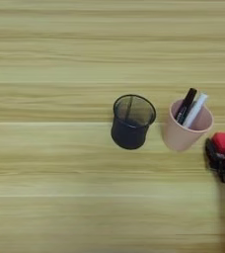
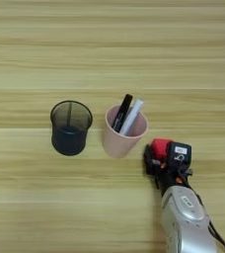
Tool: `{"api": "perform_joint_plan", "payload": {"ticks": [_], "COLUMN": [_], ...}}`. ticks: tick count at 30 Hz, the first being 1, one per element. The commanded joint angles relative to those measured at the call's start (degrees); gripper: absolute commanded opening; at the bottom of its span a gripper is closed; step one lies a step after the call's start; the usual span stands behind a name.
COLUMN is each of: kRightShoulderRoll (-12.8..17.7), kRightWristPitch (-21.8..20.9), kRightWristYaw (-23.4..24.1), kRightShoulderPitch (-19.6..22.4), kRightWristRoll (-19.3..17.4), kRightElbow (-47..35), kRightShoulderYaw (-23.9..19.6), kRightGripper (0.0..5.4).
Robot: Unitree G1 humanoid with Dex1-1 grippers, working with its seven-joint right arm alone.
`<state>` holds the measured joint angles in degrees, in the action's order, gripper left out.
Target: Move the objects on the table
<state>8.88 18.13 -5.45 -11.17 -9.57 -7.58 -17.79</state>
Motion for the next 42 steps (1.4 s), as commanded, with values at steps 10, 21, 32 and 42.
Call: {"api": "perform_joint_plan", "payload": {"ticks": [10, 21, 32, 42], "kRightShoulderRoll": [1.0, 0.6, 0.3, 1.2], "kRightWristPitch": [-2.1, -7.7, -10.2, -11.4], "kRightWristYaw": [0.7, 1.2, 1.7, 1.5], "kRightShoulderPitch": [1.1, 1.5, 1.6, 2.4], "kRightWristRoll": [0.8, 1.5, 1.6, 0.7], "kRightElbow": [-1.2, -4.2, -4.7, -8.7], "kRightShoulderYaw": [0.0, 0.2, 0.1, -1.4], "kRightGripper": [2.35, 2.35, 2.35, 2.35]}}
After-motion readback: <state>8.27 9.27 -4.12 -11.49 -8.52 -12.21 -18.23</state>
